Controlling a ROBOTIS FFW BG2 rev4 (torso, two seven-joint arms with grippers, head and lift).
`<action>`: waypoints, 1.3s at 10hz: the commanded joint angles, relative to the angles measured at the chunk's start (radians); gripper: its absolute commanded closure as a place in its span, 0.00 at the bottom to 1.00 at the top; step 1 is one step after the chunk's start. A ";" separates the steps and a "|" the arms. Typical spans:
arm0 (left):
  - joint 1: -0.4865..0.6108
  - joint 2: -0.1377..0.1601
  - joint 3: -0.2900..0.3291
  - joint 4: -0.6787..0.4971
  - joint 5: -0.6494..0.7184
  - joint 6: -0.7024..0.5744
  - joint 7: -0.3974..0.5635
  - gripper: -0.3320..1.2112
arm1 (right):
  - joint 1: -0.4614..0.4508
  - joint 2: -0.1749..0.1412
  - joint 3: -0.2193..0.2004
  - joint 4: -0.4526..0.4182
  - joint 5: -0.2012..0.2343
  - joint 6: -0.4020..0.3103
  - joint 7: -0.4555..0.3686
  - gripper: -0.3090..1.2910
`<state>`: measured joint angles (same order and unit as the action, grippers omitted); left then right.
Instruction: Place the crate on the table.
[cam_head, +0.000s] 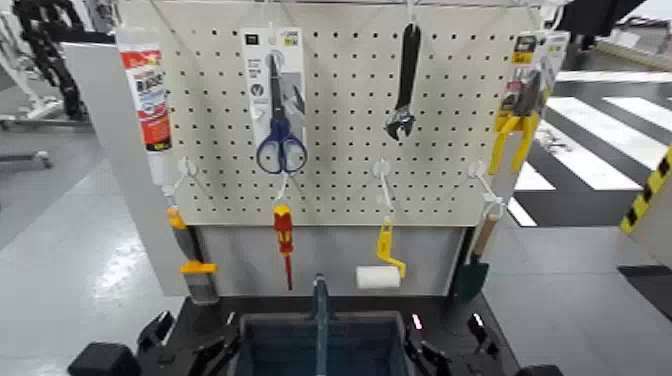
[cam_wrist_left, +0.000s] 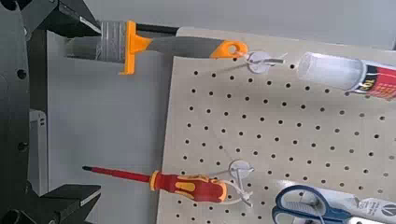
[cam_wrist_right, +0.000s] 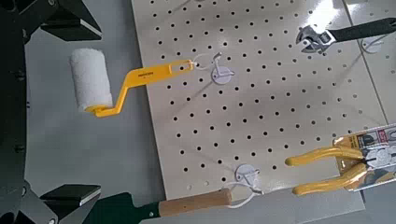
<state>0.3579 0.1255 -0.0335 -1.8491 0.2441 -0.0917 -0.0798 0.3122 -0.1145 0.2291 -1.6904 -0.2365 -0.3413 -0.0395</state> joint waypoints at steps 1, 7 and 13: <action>0.050 0.005 -0.032 -0.002 -0.077 -0.112 0.118 0.29 | 0.031 0.002 -0.016 -0.034 0.043 0.031 0.000 0.28; 0.059 0.017 -0.068 0.004 -0.088 -0.148 0.187 0.29 | 0.061 0.015 -0.039 -0.072 0.103 0.056 -0.002 0.28; 0.062 0.020 -0.074 0.005 -0.088 -0.171 0.209 0.29 | 0.068 0.018 -0.047 -0.092 0.124 0.081 0.000 0.28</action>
<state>0.4226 0.1463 -0.1061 -1.8458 0.1564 -0.2623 0.1288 0.3813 -0.0963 0.1828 -1.7823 -0.1121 -0.2605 -0.0399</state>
